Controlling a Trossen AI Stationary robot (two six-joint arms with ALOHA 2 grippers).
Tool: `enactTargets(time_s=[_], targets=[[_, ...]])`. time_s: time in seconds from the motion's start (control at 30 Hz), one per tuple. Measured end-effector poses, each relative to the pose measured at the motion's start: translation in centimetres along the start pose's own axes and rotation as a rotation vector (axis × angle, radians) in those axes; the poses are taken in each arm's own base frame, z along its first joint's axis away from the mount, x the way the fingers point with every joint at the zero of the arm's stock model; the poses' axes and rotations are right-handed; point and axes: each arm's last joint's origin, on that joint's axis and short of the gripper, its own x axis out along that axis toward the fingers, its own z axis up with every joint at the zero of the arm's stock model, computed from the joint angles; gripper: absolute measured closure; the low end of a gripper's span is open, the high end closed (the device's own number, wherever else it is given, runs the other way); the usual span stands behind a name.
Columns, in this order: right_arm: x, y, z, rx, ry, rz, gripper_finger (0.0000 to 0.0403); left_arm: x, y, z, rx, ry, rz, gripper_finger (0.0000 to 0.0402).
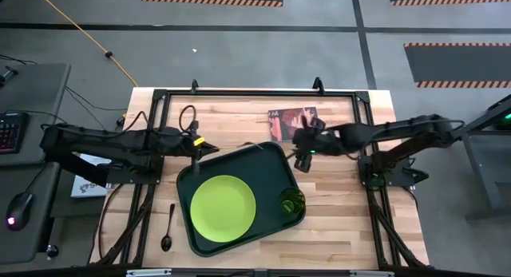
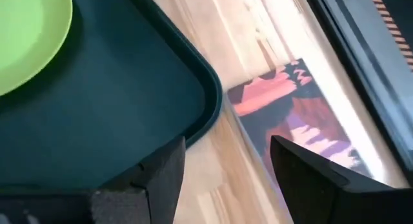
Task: Pick and place plate/cup/fork/spoon on tray
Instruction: Put the orange fork on the black tray to the right of the green plate
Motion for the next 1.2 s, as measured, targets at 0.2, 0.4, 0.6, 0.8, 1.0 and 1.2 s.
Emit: enactTargets(time_s=[0.2,0.4,0.6,0.8,1.0,1.2], targets=[[1.1,-0.8,-4.7,0.143,-0.281,0.085,0.0182,-0.2,-0.1,0.9,0.013,-0.097,-0.07,0.0401],[1.9,-1.0,-6.9,0.22,-0.59,0.172,0.0182,0.8,-0.2,1.7,0.033,-0.181,-0.068,0.0401],[2.2,-0.9,-7.0,0.222,-0.736,0.191,0.0182,3.0,0.8,2.2,-0.048,-0.252,-0.045,0.0401],[2.4,-0.6,-6.3,0.201,-0.822,0.184,0.0182,5.8,2.1,1.1,-0.167,-0.353,-0.051,0.0401],[4.2,0.0,-5.8,0.19,-0.851,0.161,0.0182,7.1,3.3,0.6,-0.305,-0.46,-0.115,0.0401],[6.0,-0.4,-4.8,0.211,-0.891,0.105,0.0182,7.6,3.2,0.5,-0.343,-0.477,-0.172,0.0401]])
